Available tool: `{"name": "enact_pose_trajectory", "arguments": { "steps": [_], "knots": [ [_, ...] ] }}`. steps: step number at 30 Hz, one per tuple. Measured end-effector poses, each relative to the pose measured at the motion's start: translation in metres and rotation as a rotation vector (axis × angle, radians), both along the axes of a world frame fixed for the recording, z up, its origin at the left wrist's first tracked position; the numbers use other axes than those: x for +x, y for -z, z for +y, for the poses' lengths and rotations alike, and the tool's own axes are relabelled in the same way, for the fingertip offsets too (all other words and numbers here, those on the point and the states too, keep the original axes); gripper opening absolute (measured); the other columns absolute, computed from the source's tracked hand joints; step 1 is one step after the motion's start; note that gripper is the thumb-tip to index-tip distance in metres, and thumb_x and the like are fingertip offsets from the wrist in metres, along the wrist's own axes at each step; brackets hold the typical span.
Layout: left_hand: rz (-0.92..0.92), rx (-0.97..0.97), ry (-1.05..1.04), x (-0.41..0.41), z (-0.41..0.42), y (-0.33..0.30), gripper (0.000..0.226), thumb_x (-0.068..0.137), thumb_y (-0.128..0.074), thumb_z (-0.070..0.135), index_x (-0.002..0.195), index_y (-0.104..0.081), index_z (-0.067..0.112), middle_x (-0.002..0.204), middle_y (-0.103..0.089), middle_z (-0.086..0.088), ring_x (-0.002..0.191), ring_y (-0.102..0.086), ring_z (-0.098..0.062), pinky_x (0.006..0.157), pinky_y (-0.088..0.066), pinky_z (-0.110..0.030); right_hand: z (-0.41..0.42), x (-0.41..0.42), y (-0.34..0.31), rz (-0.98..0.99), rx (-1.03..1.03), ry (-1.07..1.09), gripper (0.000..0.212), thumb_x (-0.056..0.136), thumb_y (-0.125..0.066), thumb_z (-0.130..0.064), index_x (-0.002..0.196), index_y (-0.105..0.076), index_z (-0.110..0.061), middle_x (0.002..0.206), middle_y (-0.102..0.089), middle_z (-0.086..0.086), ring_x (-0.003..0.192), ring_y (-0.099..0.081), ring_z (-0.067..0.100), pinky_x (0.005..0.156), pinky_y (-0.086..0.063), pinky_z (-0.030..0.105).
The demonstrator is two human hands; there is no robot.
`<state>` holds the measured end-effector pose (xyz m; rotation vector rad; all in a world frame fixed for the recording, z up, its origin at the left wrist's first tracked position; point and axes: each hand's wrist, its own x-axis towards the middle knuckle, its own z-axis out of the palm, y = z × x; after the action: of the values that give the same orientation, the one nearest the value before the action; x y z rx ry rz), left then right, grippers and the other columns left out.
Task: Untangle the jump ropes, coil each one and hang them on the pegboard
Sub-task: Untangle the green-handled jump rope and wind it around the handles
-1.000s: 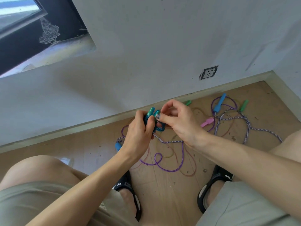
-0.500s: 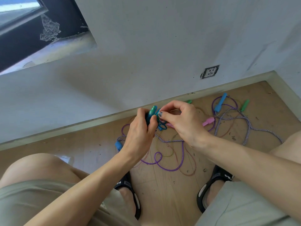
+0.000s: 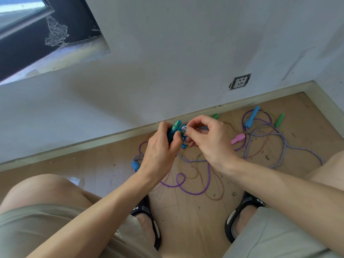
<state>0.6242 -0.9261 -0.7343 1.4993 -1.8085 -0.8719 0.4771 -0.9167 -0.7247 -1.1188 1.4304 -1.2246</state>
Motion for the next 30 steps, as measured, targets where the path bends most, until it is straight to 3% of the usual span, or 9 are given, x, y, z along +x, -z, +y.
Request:
{"name": "enact_pose_trajectory", "arguments": {
  "steps": [5,12,19,23,30],
  "knots": [
    [0.029,0.022,-0.068,0.001,-0.003,-0.001,0.009,0.098,-0.049,0.029,0.095,-0.047,0.021,0.070,-0.063,0.003,0.064,-0.062,-0.025,0.061,-0.053,-0.047,0.005,0.004,0.003,0.048,-0.054,-0.009,0.014,0.088,-0.072,-0.008,0.099,-0.074,-0.016,0.097,-0.069,-0.005,0.088,-0.070,0.013,0.081,-0.060,0.038],
    [0.097,0.078,-0.124,-0.001,-0.004,-0.007,0.007,0.100,-0.048,0.025,0.094,-0.048,0.021,0.069,-0.064,0.000,0.062,-0.062,-0.025,0.062,-0.054,-0.049,0.014,0.006,0.011,0.187,-0.091,-0.111,0.043,0.085,-0.071,-0.008,0.122,-0.067,-0.028,0.107,-0.068,-0.013,0.104,-0.065,0.009,0.094,-0.055,0.036],
    [0.127,0.119,-0.093,-0.001,-0.001,-0.006,0.009,0.100,-0.048,0.027,0.097,-0.050,0.018,0.074,-0.066,-0.004,0.063,-0.063,-0.024,0.061,-0.056,-0.048,0.013,0.008,0.008,0.306,-0.213,-0.032,0.028,0.087,-0.072,-0.012,0.111,-0.068,-0.025,0.092,-0.065,-0.011,0.087,-0.066,0.011,0.078,-0.057,0.035],
    [0.173,0.143,-0.098,-0.002,-0.001,-0.007,0.008,0.101,-0.048,0.023,0.097,-0.051,0.016,0.074,-0.064,-0.001,0.055,-0.058,-0.014,0.051,-0.049,-0.028,0.013,0.009,0.009,0.405,-0.274,-0.033,0.028,0.086,-0.073,-0.012,0.111,-0.068,-0.023,0.097,-0.062,-0.009,0.084,-0.065,0.009,0.069,-0.056,0.026],
    [0.184,0.161,-0.100,-0.001,0.000,-0.008,0.008,0.101,-0.048,0.023,0.097,-0.051,0.016,0.072,-0.062,-0.002,0.051,-0.056,-0.011,0.049,-0.044,-0.022,0.010,0.011,0.006,0.357,-0.245,-0.025,0.021,0.091,-0.067,-0.011,0.107,-0.069,-0.025,0.096,-0.070,-0.012,0.086,-0.067,0.006,0.075,-0.058,0.029]
  ]
}}
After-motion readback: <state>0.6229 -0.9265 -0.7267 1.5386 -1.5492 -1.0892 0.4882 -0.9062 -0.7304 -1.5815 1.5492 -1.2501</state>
